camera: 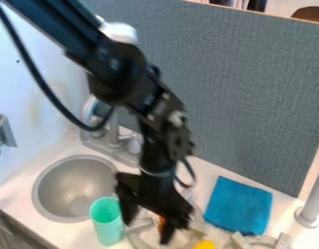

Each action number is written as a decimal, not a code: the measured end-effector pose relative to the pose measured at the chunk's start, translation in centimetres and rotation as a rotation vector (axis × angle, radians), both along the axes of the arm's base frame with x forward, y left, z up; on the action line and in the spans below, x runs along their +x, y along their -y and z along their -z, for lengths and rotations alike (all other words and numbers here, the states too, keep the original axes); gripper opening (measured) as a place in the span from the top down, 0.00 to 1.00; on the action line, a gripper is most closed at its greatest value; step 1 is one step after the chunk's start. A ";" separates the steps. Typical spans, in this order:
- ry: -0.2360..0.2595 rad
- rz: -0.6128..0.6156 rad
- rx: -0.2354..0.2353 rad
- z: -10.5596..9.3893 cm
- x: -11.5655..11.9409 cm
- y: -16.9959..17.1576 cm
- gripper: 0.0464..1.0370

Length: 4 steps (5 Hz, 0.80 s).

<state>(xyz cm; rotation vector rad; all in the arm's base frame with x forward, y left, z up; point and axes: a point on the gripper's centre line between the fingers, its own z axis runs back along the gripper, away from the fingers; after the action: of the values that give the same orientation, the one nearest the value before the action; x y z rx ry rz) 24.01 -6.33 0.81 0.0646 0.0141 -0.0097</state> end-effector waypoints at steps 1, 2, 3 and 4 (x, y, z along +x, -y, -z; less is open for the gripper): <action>-0.025 -0.015 0.047 -0.3 -0.2 -3.4 0.04; -0.024 -0.045 0.042 -0.4 -0.8 -6.1 0.04; -0.025 -0.038 0.040 0.1 -0.6 -7.3 0.04; -0.042 -0.057 0.044 1.3 0.0 -9.0 0.04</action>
<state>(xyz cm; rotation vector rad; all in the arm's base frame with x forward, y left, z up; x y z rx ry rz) 24.04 2.64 -0.46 0.1075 0.0578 0.0461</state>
